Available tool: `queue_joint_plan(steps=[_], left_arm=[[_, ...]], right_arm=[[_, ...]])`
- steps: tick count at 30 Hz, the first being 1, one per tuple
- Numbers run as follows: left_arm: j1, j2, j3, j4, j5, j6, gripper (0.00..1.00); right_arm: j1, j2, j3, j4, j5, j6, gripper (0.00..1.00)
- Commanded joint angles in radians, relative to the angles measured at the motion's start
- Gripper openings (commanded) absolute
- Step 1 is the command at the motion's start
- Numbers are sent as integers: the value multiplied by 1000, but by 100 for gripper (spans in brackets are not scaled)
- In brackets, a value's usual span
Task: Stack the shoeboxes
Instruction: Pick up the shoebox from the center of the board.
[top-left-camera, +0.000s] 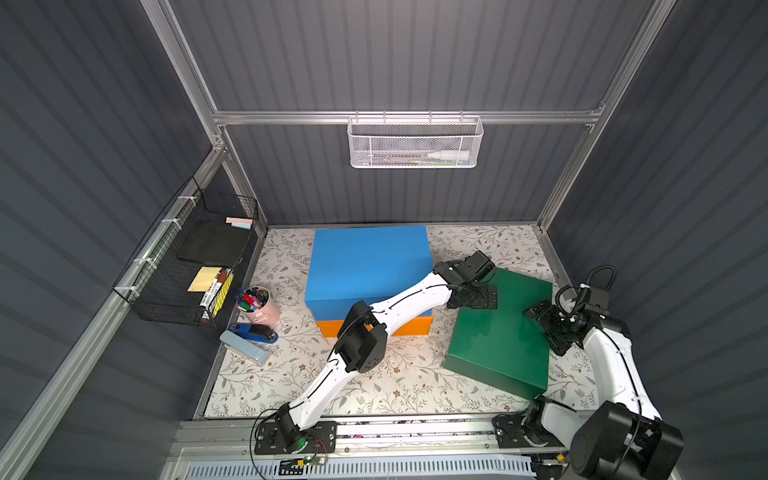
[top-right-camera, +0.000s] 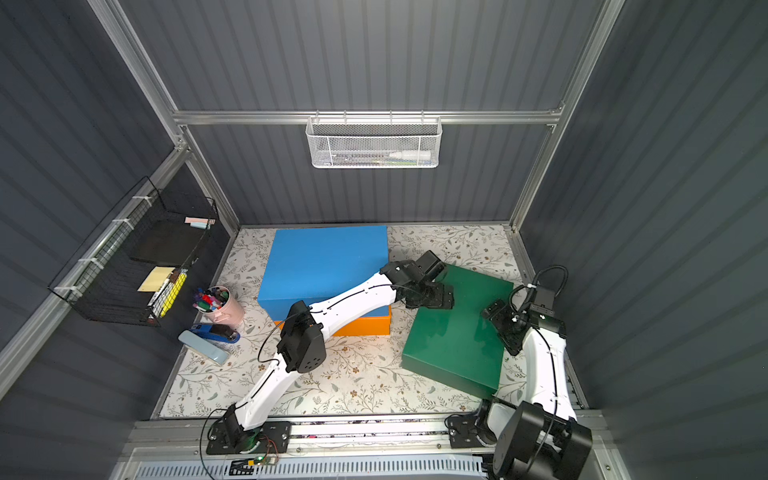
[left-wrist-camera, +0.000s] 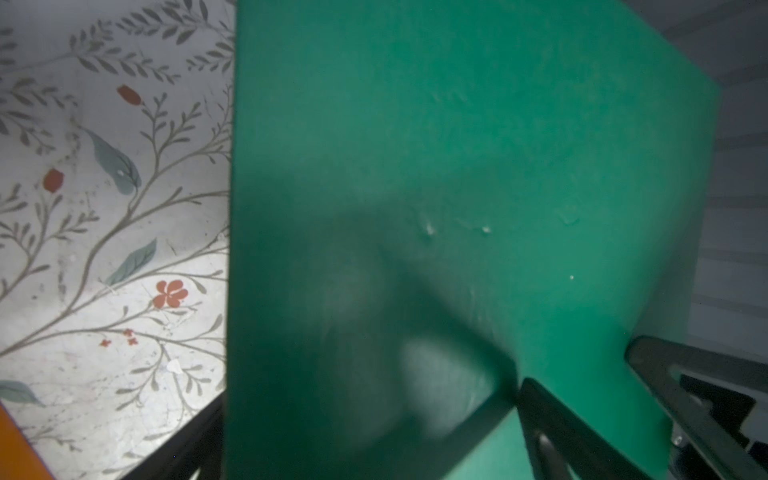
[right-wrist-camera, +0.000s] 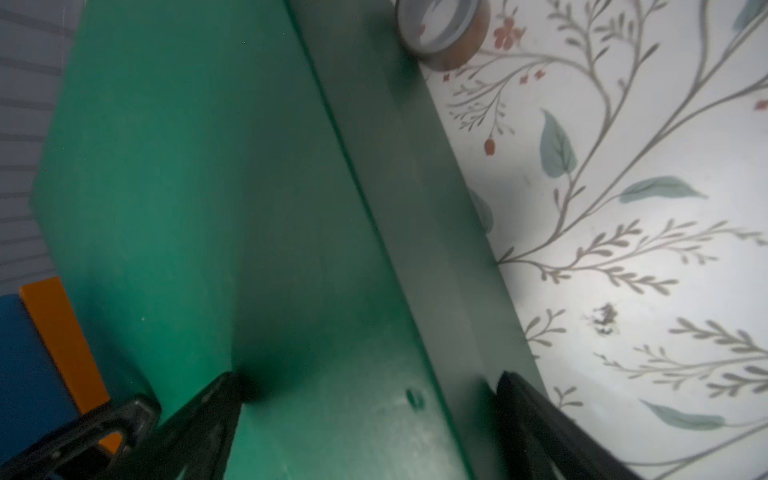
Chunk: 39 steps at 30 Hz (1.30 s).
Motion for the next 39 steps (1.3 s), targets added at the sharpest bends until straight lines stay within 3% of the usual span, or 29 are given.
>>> queue_joint_plan(steps=[1,8,39], left_arm=[[-63,-19,55,206,213,17,100],[-80,-49,67,236,228,33,100],[-93,-149,89,274,211,65,100]], right_arm=[[28,1,42,-88,-297,38,95],[29,-64,133,-143,-289,71,94],[29,-78,315,-154,-338,152,92]])
